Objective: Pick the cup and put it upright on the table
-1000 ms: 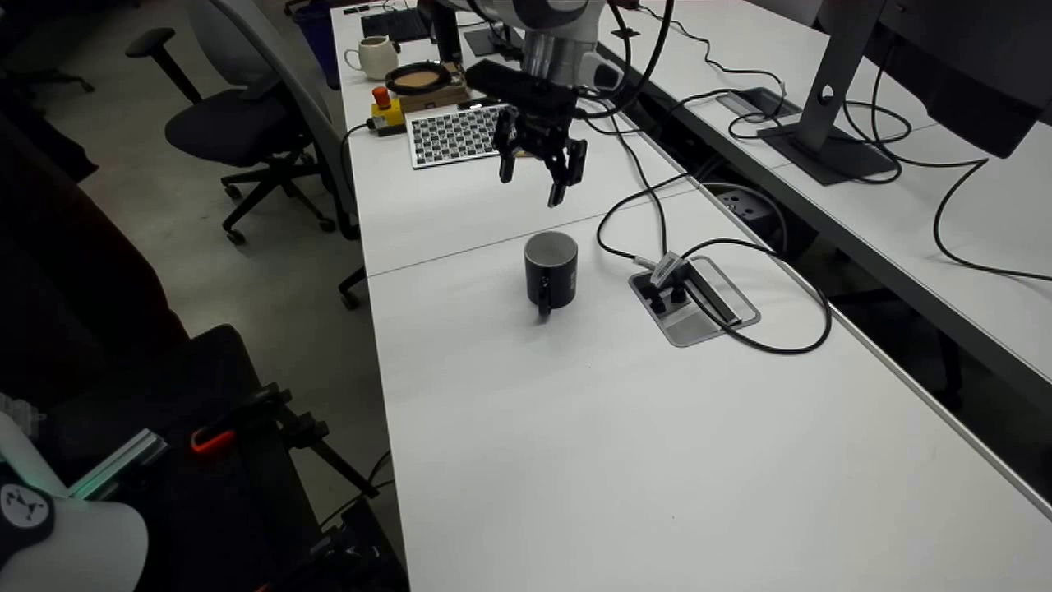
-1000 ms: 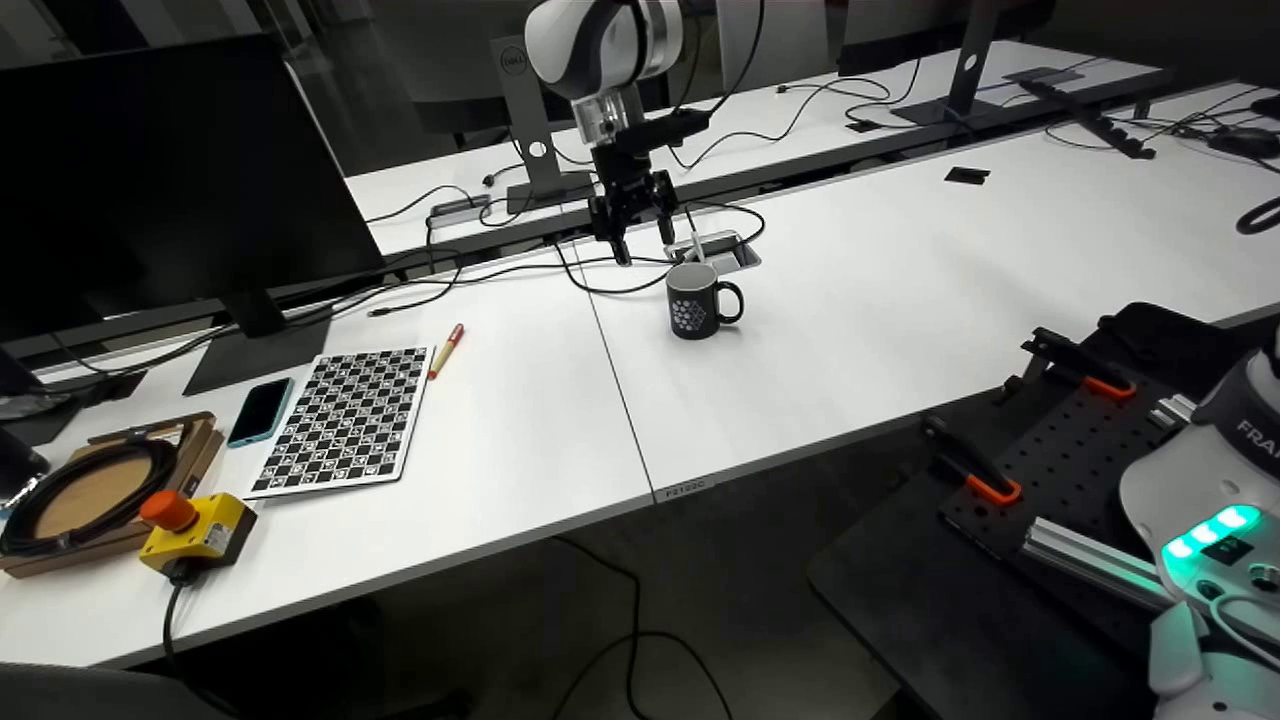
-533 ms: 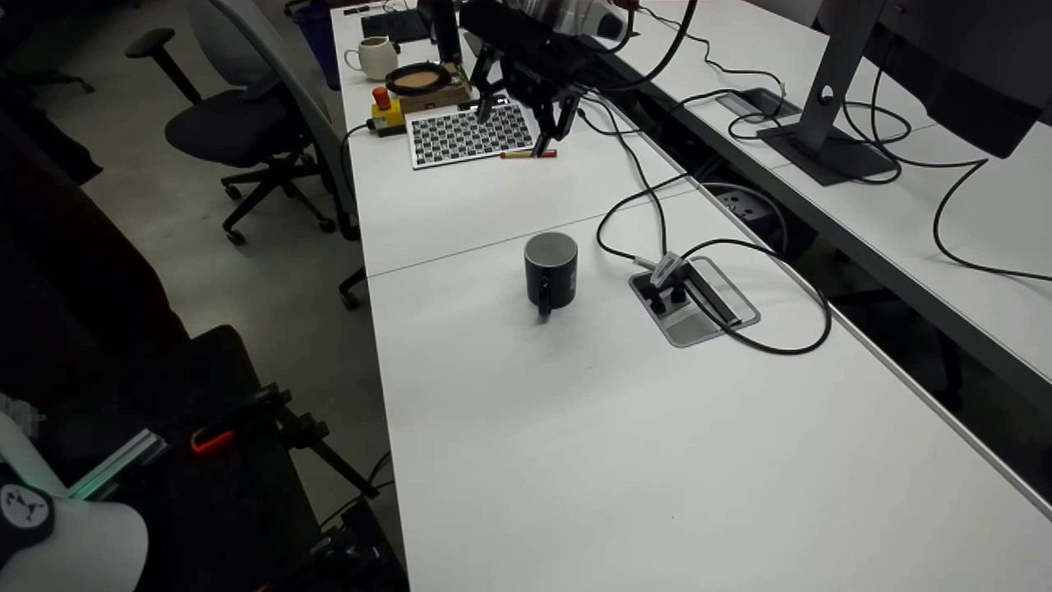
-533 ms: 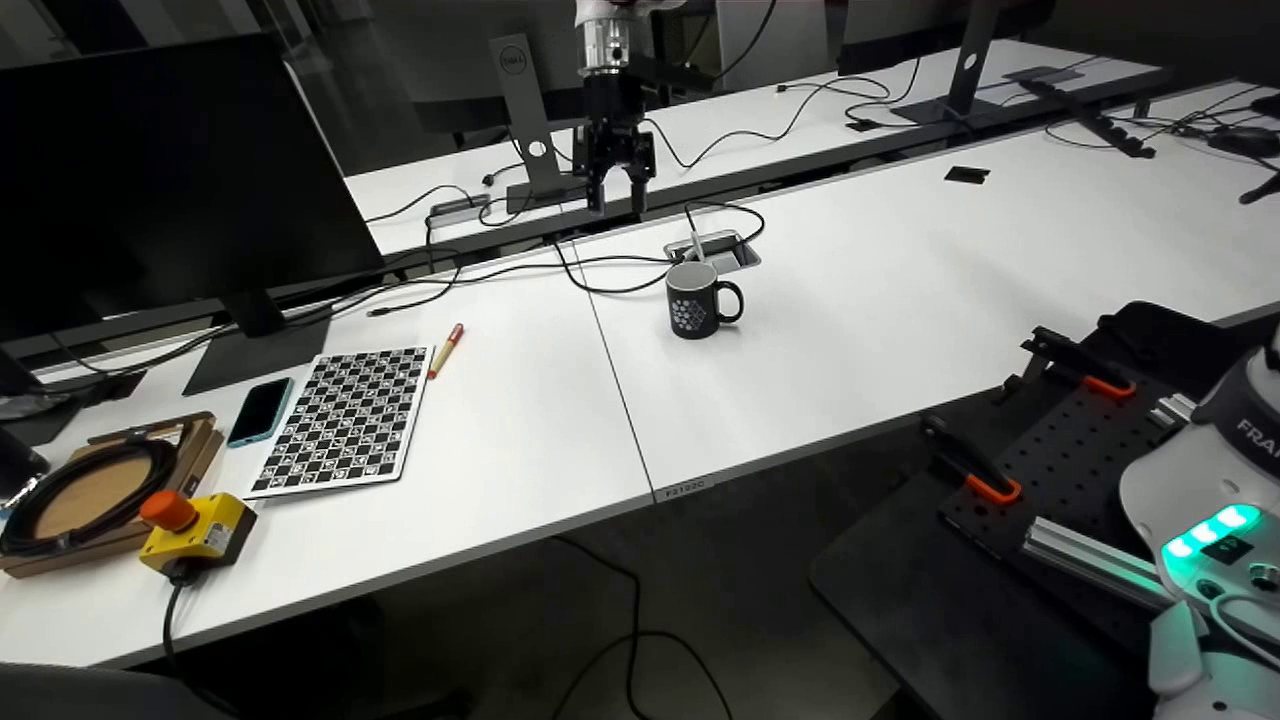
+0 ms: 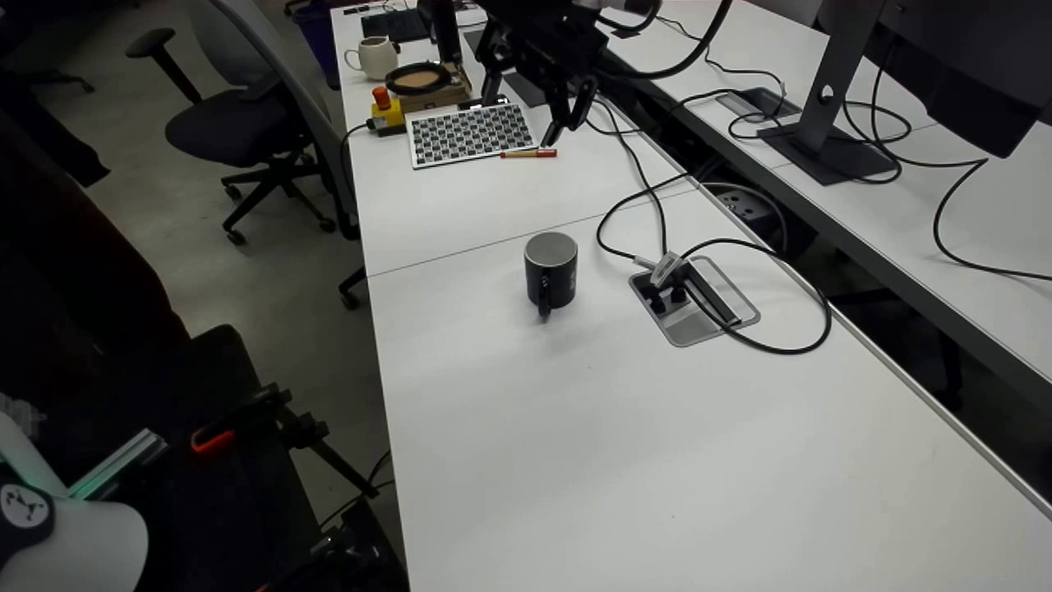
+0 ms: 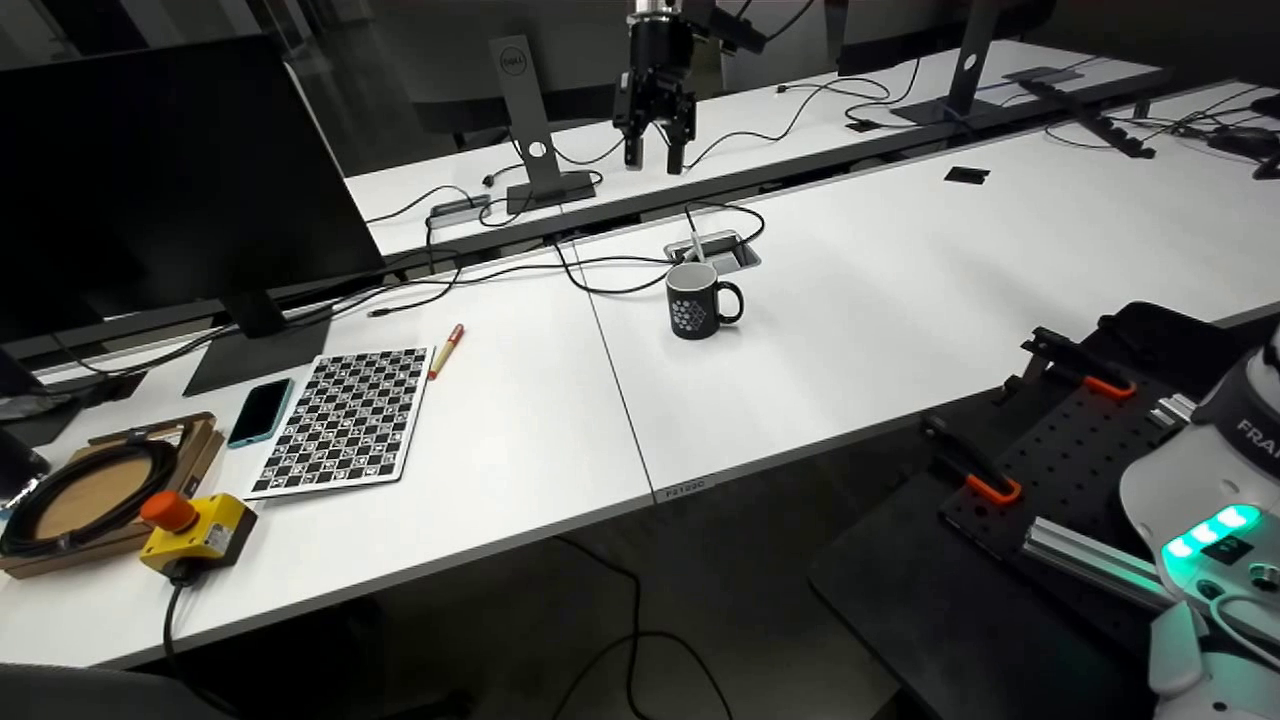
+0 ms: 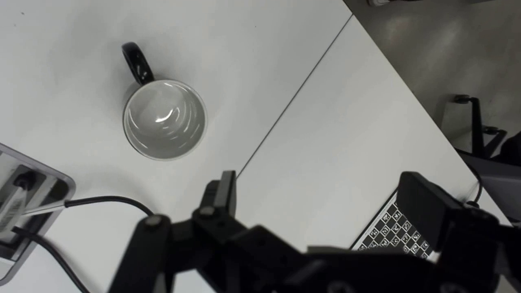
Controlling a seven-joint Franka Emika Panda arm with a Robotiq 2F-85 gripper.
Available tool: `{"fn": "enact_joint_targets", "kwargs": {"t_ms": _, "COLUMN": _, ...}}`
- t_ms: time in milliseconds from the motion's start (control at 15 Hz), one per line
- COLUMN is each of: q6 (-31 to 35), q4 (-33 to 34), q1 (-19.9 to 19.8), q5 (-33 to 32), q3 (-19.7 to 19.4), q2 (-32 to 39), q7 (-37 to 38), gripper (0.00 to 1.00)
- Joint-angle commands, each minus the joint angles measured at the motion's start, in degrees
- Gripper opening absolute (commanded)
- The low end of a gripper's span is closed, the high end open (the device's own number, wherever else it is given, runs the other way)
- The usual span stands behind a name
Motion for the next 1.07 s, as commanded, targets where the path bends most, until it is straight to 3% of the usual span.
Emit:
{"fn": "enact_joint_targets", "kwargs": {"t_ms": 0, "q6": 2.1, "q4": -7.1, "q1": 0.4, "q5": -0.5, "q3": -2.8, "q2": -6.3, "q7": 1.3, "gripper": 1.00}}
{"fn": "enact_joint_targets", "kwargs": {"t_ms": 333, "q6": 6.3, "q4": -11.7, "q1": 1.6, "q5": -3.8, "q3": -6.7, "q2": -10.7, "q7": 7.8, "gripper": 1.00}}
{"fn": "enact_joint_targets", "kwargs": {"t_ms": 733, "q6": 7.3, "q4": -14.1, "q1": 3.6, "q5": -13.2, "q3": -9.7, "q2": -12.3, "q7": 18.2, "gripper": 1.00}}
{"fn": "enact_joint_targets", "kwargs": {"t_ms": 1000, "q6": 4.0, "q4": -14.2, "q1": 2.4, "q5": -9.4, "q3": -8.1, "q2": -11.7, "q7": 12.8, "gripper": 1.00}}
